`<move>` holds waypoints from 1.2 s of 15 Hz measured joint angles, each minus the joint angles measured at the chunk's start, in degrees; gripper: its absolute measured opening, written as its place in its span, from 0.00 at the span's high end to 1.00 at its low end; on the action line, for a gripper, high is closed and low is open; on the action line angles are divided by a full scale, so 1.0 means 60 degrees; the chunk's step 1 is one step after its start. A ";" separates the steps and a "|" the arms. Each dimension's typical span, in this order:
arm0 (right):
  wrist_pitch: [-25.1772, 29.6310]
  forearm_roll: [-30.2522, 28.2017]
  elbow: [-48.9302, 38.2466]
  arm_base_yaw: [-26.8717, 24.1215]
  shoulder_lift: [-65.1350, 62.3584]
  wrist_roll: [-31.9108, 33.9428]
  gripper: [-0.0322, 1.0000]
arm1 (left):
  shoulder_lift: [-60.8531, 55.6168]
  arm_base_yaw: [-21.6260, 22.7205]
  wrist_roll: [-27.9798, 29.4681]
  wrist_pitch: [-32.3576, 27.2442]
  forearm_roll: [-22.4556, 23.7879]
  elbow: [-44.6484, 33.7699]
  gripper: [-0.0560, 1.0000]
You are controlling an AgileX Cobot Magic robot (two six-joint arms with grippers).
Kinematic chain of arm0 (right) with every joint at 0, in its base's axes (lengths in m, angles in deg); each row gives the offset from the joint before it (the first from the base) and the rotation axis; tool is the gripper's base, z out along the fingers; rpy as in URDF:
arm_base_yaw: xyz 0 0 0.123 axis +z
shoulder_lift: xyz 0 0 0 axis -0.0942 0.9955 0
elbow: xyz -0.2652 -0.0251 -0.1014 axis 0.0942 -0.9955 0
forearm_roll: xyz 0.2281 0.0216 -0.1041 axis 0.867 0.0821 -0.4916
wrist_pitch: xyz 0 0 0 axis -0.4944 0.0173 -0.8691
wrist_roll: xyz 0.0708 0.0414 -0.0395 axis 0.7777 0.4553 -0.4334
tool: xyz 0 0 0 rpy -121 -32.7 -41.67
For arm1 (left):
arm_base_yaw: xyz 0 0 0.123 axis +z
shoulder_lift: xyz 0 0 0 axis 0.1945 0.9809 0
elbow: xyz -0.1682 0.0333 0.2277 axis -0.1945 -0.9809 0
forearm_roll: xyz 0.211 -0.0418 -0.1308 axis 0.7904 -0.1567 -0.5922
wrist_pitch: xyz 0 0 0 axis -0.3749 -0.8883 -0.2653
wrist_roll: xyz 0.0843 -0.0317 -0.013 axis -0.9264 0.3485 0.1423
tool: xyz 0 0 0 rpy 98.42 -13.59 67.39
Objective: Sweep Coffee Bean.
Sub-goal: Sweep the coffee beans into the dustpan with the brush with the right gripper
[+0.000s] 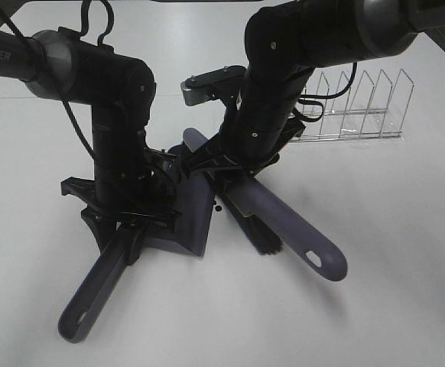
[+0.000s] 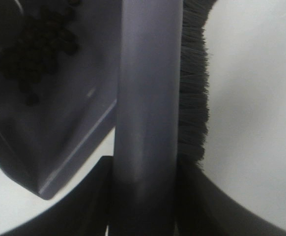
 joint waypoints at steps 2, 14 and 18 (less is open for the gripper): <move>0.0000 0.1385 0.0525 -0.0048 0.0153 -0.0831 0.67 | 0.0000 0.0000 0.0000 -0.0010 -0.0029 0.0000 0.60; 0.2406 -0.0688 0.1451 -0.1499 -0.1232 -0.0850 0.67 | -0.0392 0.0458 0.0325 0.0315 0.0497 -0.0124 0.61; 0.0668 -0.0411 -0.0659 -0.1509 -0.1070 -0.0210 0.67 | -0.0248 0.0248 0.0602 0.0220 0.0621 -0.0105 0.61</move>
